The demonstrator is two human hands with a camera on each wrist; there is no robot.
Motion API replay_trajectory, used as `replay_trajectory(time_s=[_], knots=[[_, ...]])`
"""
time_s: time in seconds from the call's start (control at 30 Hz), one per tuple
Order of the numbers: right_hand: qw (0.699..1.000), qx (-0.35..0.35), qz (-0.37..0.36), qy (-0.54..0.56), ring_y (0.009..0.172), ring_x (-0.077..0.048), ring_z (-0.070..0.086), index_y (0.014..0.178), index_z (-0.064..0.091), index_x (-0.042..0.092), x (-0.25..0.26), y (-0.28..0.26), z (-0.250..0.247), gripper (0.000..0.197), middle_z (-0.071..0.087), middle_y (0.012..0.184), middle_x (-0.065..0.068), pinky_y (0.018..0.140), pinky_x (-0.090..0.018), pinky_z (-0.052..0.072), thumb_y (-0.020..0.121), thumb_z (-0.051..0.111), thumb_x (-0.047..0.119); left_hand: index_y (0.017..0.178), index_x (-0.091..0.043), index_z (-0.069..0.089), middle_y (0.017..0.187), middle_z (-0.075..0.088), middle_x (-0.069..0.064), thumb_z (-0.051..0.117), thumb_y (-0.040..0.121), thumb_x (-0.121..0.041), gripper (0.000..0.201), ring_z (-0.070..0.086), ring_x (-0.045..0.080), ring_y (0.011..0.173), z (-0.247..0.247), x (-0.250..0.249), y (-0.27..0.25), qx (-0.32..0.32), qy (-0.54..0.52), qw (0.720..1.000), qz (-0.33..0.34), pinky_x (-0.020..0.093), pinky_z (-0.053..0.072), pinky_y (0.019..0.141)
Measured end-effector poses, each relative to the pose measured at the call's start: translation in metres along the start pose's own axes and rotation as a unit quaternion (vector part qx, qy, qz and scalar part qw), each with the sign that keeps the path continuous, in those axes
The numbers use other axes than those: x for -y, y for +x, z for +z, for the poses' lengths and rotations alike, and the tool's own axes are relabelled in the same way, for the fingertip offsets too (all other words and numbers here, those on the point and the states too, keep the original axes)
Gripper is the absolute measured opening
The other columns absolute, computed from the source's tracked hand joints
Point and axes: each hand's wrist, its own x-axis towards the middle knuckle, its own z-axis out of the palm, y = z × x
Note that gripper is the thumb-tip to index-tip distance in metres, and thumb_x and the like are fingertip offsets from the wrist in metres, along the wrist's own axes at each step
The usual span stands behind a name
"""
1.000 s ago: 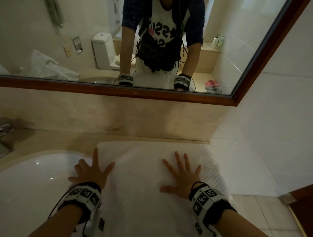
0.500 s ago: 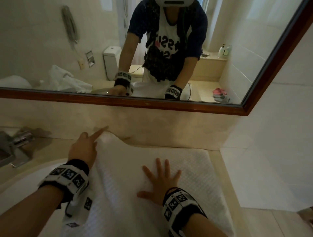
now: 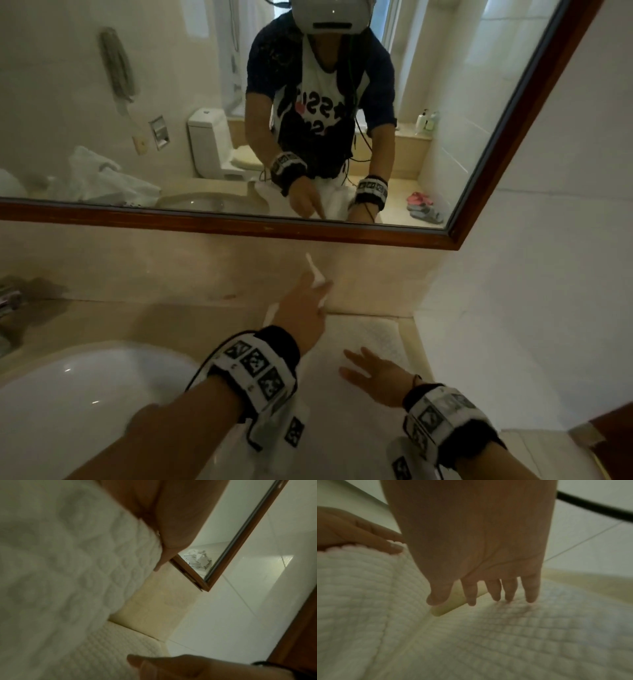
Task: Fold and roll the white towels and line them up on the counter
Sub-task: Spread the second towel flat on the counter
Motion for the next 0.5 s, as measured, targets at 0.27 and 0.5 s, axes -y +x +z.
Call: replay_trajectory(time_s=[0.27, 0.5], knots=[[0.987, -0.050, -0.110, 0.107, 0.145, -0.020, 0.015, 0.146, 0.019, 0.021, -0.059, 0.006, 0.016, 0.053, 0.016, 0.156, -0.001, 0.120, -0.030, 0.011, 0.097, 0.032, 0.039, 0.143, -0.038, 0.019, 0.149, 0.037, 0.004, 0.041, 0.099, -0.017, 0.053, 0.041, 0.021, 0.133, 0.084, -0.008, 0.017, 0.169, -0.341, 0.924, -0.038, 0.034, 0.036, 0.109], [0.969, -0.175, 0.028, 0.173, 0.081, -0.017, 0.058, 0.074, 0.065, 0.014, -0.041, 0.013, -0.005, 0.054, 0.065, 0.084, -0.003, 0.082, -0.031, 0.046, 0.088, 0.043, 0.060, 0.147, -0.019, 0.027, 0.152, 0.030, 0.004, 0.032, 0.099, -0.007, 0.049, 0.032, 0.021, 0.138, 0.064, 0.053, 0.020, 0.052, -0.080, 0.993, -0.072, 0.024, 0.023, 0.113]])
